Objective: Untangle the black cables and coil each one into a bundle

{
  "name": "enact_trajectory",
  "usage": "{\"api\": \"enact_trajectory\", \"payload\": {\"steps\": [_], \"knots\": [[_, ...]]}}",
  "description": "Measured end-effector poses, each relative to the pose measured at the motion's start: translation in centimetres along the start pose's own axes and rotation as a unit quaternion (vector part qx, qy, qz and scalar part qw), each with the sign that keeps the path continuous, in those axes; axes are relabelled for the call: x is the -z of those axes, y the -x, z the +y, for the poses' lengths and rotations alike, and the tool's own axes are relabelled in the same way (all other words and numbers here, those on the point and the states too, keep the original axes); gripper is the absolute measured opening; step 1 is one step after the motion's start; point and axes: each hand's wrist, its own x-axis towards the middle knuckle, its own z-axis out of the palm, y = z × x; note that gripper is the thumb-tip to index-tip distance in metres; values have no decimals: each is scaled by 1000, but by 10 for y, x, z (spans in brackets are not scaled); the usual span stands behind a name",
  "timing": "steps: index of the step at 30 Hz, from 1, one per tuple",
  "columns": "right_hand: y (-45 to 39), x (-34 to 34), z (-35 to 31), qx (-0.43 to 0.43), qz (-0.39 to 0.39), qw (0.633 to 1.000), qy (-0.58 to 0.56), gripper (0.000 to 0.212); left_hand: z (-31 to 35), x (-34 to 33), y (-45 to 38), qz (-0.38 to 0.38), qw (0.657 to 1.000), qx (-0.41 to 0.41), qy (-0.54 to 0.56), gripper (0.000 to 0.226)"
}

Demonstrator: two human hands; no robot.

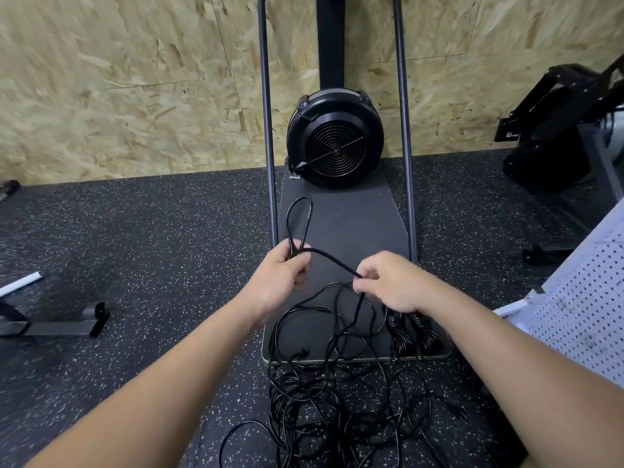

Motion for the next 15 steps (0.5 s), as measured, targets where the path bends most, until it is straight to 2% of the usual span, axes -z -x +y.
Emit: {"api": "enact_trajectory", "payload": {"steps": [2, 7, 11, 15], "knots": [[-2, 3, -2, 6, 38, 996, -85, 15, -2, 7, -3, 12, 1000, -7, -17, 9], [4, 16, -29, 47, 125, 946, -294, 19, -12, 12, 0, -4, 978, -43, -205, 45], [9, 17, -45, 31, 194, 901, -388, 21, -14, -11, 13, -49, 970, -83, -225, 37], [8, 20, -46, 17, 256, 890, -378, 19, -11, -38, 30, -111, 968, -102, -201, 31]]}}
